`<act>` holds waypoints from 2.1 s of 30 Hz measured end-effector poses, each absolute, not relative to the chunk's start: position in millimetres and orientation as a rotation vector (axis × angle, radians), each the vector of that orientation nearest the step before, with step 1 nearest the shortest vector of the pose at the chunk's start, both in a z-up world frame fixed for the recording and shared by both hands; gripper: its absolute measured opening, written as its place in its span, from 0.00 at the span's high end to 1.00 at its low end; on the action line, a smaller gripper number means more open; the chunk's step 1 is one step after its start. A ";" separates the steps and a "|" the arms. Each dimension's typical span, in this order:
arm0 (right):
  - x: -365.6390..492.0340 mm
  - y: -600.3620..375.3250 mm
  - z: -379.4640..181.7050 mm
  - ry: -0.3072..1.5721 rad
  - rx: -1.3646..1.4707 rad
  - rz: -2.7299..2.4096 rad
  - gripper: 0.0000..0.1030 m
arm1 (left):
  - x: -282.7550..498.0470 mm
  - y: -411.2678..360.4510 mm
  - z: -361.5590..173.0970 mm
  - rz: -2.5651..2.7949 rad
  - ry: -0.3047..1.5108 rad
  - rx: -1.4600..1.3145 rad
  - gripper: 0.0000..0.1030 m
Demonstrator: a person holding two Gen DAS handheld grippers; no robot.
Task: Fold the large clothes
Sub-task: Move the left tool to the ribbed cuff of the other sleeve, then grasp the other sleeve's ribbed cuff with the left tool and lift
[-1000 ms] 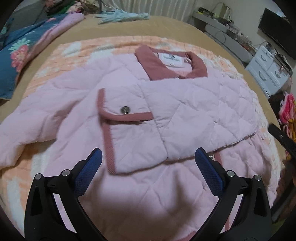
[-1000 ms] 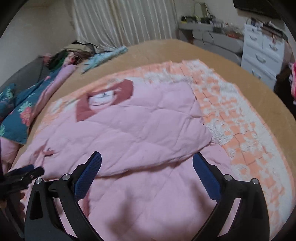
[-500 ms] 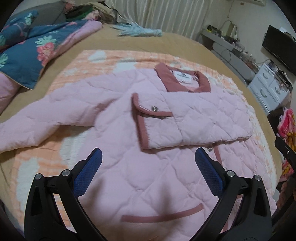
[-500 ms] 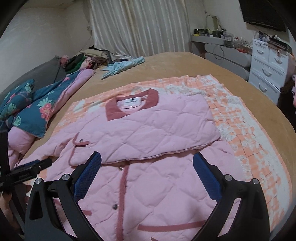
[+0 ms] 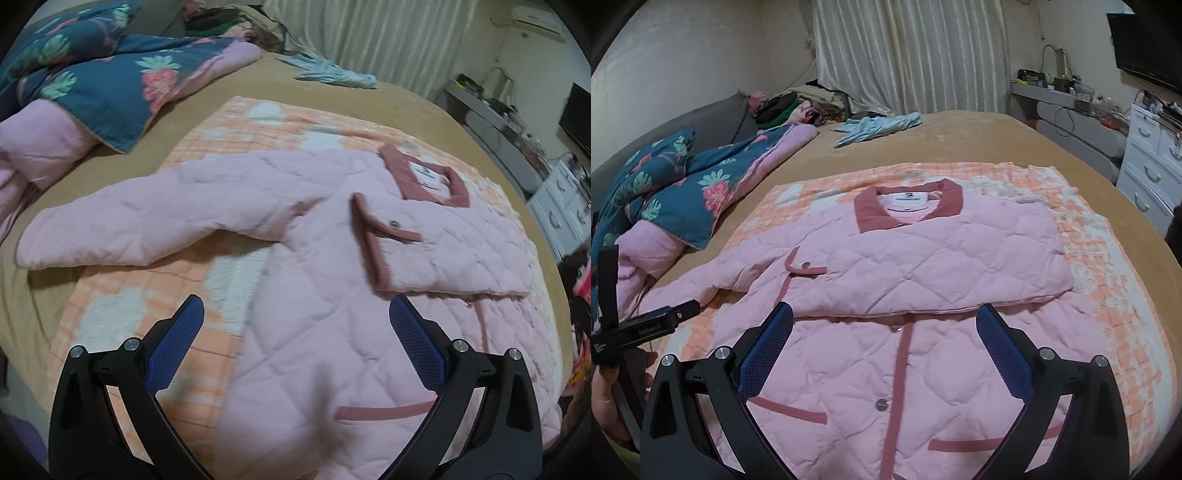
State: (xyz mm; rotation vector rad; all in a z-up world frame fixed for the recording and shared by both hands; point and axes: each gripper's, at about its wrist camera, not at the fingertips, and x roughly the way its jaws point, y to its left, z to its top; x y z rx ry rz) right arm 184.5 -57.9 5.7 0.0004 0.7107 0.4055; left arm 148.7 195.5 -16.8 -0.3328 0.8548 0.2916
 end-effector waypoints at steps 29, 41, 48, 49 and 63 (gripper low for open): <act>170.5 112.6 2.7 0.670 -0.167 0.628 0.04 | 96.2 342.5 -53.8 0.529 0.794 -0.598 0.09; 182.1 181.4 -11.6 0.693 -0.225 0.706 0.04 | 93.2 401.9 -92.1 0.662 0.839 -0.801 0.09; 189.2 201.5 -21.7 0.713 -0.231 0.717 0.04 | 87.1 434.0 -107.6 0.732 0.811 -0.913 0.09; 189.7 202.4 -23.7 0.716 -0.226 0.719 0.04 | 85.7 440.4 -110.6 0.739 0.797 -0.943 0.09; 199.4 150.7 -51.0 0.772 -0.182 0.624 0.04 | 98.1 477.0 -117.3 0.784 0.689 -1.015 0.38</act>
